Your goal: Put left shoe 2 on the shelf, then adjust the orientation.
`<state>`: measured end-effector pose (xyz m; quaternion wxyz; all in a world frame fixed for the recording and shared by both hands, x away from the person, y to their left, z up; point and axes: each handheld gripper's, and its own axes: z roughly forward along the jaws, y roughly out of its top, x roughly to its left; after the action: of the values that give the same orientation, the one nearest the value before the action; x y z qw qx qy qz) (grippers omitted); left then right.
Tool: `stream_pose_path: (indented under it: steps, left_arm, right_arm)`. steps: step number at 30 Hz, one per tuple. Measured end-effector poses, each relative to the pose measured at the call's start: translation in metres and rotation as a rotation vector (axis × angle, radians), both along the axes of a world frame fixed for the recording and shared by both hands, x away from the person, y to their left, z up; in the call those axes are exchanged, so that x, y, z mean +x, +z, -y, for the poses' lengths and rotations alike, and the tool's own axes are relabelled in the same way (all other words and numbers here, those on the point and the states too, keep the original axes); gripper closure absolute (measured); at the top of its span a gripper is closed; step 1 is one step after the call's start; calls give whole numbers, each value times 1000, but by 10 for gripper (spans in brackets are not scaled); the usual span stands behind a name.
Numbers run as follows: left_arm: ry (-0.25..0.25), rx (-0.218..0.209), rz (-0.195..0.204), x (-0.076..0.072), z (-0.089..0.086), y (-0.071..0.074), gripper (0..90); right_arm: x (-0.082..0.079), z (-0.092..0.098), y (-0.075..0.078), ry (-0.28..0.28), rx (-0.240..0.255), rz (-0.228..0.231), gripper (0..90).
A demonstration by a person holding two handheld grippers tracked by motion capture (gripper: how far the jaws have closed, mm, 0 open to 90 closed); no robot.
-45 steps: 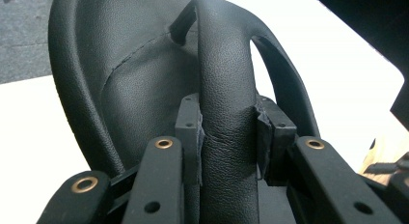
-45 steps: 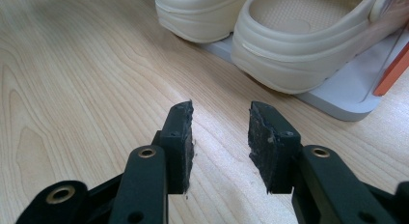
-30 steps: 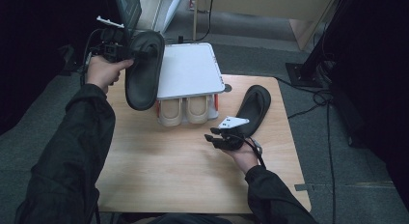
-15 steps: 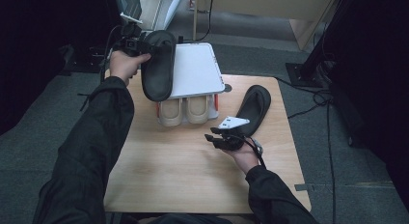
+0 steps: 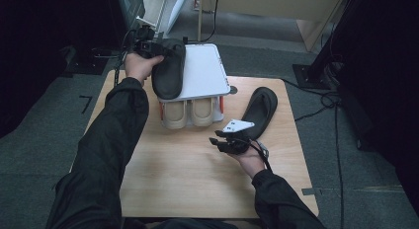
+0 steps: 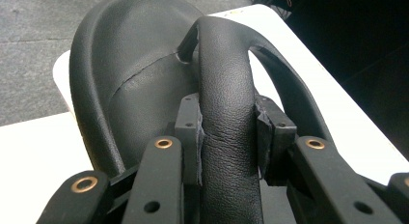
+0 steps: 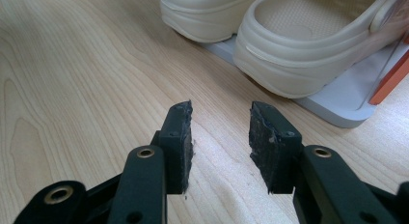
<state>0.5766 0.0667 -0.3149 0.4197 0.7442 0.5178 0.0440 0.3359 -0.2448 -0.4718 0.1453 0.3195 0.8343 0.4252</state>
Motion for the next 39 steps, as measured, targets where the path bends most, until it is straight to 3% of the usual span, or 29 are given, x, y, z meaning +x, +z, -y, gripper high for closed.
stream_pose_path:
  steps: [12, 17, 19, 29, 35, 39]
  left_arm:
    - [-28, 3, -4, 1, 0, -4, 660]
    - [-28, 16, 26, -2, -3, 1, 509]
    - [-30, 12, 31, -4, -6, 4, 495]
    - [-89, 54, 57, -28, -23, 21, 454]
    - [-97, 43, 63, -44, -38, 22, 441]
    - [-99, 62, 62, -53, -49, 19, 441]
  right_arm:
    - [1, 3, 0, -8, 21, -9, 597]
    - [3, 5, 1, -18, 32, -16, 571]
    - [4, 7, 2, -31, 40, -21, 553]
    - [10, 23, 7, -84, 76, -40, 534]
    - [12, 35, 12, -113, 98, -46, 531]
    - [14, 46, 14, -141, 107, -41, 533]
